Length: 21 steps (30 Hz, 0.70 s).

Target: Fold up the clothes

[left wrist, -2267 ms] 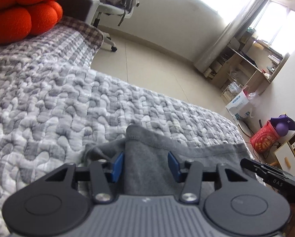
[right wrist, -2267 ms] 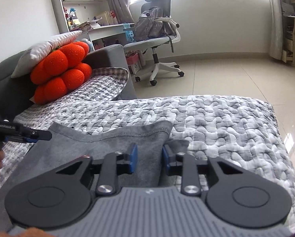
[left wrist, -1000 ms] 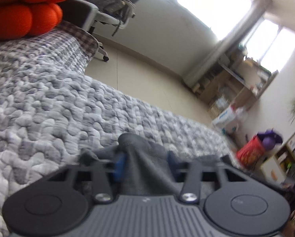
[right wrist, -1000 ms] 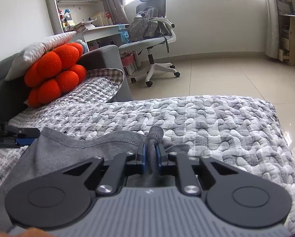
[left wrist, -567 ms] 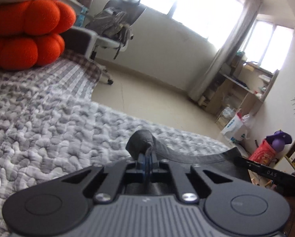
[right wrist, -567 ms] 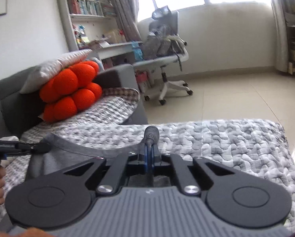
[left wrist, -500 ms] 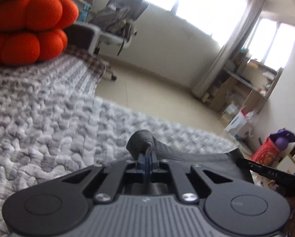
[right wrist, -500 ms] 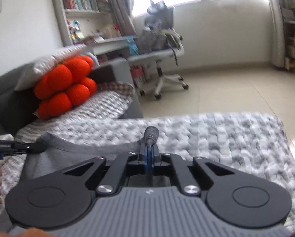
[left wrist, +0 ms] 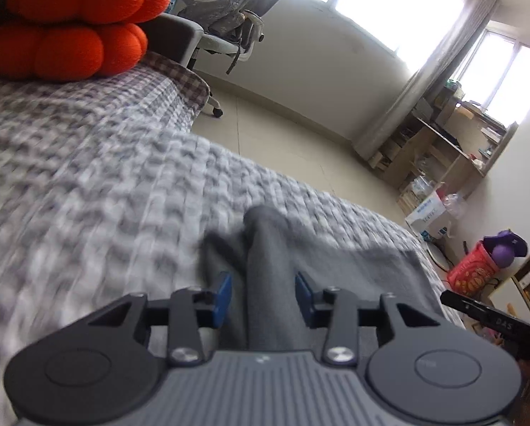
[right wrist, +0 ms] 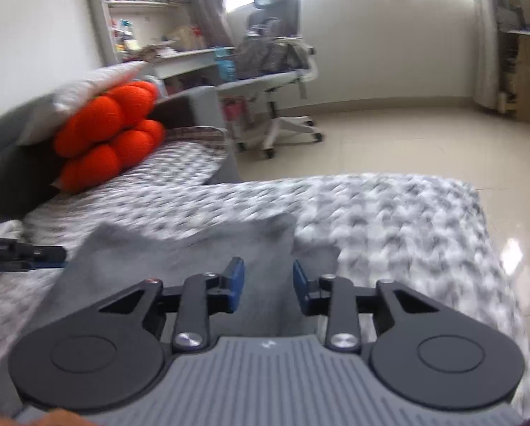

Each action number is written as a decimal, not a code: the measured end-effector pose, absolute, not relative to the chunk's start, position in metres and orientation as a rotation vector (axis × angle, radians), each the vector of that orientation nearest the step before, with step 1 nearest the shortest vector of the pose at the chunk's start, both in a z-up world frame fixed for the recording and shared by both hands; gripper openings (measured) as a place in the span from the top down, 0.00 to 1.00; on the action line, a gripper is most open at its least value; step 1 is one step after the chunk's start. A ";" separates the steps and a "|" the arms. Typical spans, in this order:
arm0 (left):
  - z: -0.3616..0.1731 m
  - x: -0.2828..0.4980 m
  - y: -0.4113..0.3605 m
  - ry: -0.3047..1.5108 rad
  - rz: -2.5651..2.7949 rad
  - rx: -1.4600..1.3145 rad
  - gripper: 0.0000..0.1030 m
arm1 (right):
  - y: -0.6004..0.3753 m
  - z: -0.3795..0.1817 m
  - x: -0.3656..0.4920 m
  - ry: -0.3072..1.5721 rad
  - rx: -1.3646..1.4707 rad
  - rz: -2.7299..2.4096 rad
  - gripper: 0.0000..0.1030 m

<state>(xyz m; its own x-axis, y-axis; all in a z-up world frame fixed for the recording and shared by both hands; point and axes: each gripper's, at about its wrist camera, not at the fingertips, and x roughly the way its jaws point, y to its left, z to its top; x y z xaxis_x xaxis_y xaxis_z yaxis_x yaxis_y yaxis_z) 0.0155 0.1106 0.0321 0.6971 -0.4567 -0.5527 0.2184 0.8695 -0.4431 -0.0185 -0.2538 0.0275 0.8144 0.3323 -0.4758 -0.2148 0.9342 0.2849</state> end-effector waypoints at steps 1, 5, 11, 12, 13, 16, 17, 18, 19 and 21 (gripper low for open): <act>0.032 0.001 0.114 0.710 -0.388 -0.362 0.59 | -0.259 0.026 -0.033 0.558 0.262 0.340 0.66; 0.021 -0.050 0.123 0.723 -0.427 -0.370 0.59 | -0.278 0.020 -0.090 0.583 0.358 0.470 0.66; 0.013 -0.093 0.116 0.711 -0.434 -0.327 0.64 | -0.262 0.022 -0.150 0.558 0.232 0.394 0.82; 0.012 -0.096 0.115 0.722 -0.428 -0.332 0.64 | -0.259 0.024 -0.155 0.556 0.226 0.384 0.82; 0.012 -0.098 0.114 0.733 -0.421 -0.337 0.64 | -0.256 0.025 -0.161 0.554 0.220 0.367 0.82; 0.010 -0.109 0.120 0.727 -0.413 -0.356 0.64 | -0.265 0.018 -0.175 0.560 0.298 0.297 0.82; 0.009 -0.113 0.123 0.725 -0.410 -0.362 0.64 | -0.272 0.013 -0.179 0.566 0.350 0.306 0.82; 0.008 -0.115 0.122 0.723 -0.409 -0.360 0.64 | -0.279 0.008 -0.183 0.567 0.402 0.326 0.82; 0.007 -0.116 0.122 0.721 -0.409 -0.356 0.64 | -0.282 0.004 -0.187 0.563 0.436 0.340 0.82; 0.006 -0.119 0.119 0.720 -0.410 -0.355 0.64 | -0.284 0.000 -0.191 0.561 0.476 0.357 0.82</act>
<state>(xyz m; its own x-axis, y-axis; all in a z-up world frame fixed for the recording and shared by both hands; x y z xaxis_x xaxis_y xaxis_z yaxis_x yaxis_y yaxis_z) -0.1195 0.1193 0.0059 0.6796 -0.4758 -0.5583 0.2375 0.8628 -0.4463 -0.1907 -0.2837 0.0004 0.7910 0.4451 -0.4199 -0.1928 0.8325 0.5193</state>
